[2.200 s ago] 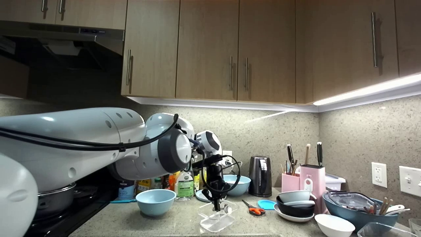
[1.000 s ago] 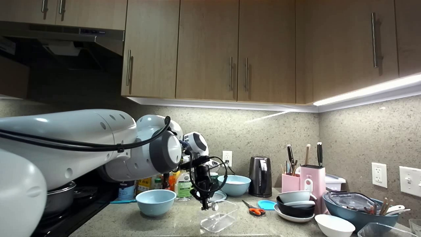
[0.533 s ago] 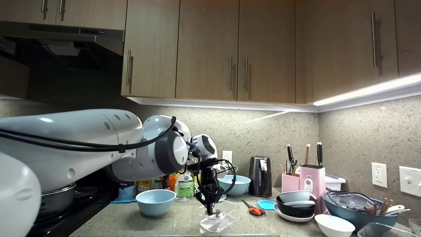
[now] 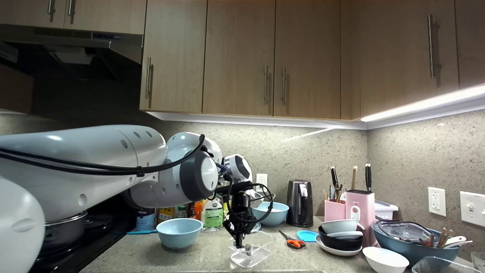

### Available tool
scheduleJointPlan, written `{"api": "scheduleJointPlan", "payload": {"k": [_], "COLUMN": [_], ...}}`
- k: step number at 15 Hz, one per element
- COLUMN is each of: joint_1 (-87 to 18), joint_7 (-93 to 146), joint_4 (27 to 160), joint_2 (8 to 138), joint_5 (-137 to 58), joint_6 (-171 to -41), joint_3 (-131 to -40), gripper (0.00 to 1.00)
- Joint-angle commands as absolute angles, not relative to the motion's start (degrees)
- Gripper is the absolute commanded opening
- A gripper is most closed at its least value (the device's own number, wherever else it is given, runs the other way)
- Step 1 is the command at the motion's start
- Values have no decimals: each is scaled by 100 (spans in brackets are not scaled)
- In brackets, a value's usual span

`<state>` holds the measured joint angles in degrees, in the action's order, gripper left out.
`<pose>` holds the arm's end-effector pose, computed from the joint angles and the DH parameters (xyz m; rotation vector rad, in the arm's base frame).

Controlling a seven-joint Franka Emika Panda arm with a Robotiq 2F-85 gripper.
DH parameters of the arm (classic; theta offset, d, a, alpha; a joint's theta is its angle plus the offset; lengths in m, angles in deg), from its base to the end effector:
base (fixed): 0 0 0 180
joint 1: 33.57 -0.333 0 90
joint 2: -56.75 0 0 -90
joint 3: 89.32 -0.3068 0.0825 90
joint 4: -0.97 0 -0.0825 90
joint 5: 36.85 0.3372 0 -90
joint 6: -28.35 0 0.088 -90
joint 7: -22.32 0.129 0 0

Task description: Use the spoon to stir in the transparent bowl

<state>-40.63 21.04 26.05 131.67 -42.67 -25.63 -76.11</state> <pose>0.6348 -0.0035 0.2146 2.6040 -0.0458 -1.0877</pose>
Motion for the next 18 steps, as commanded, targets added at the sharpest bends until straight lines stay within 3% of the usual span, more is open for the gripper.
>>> {"api": "scheduleJointPlan", "payload": {"k": [1, 9, 18], "joint_1": [-4017, -3922, -4199], "joint_7": [2006, 2090, 2126], "joint_4": [2683, 2670, 2474], "joint_2": [13136, 13223, 13348], "joint_5": [-4200, -4012, -4277], "joint_6": [-2409, -2347, -3667], "joint_3": [-7669, -7904, -7837], "gripper": [1, 1, 1]}}
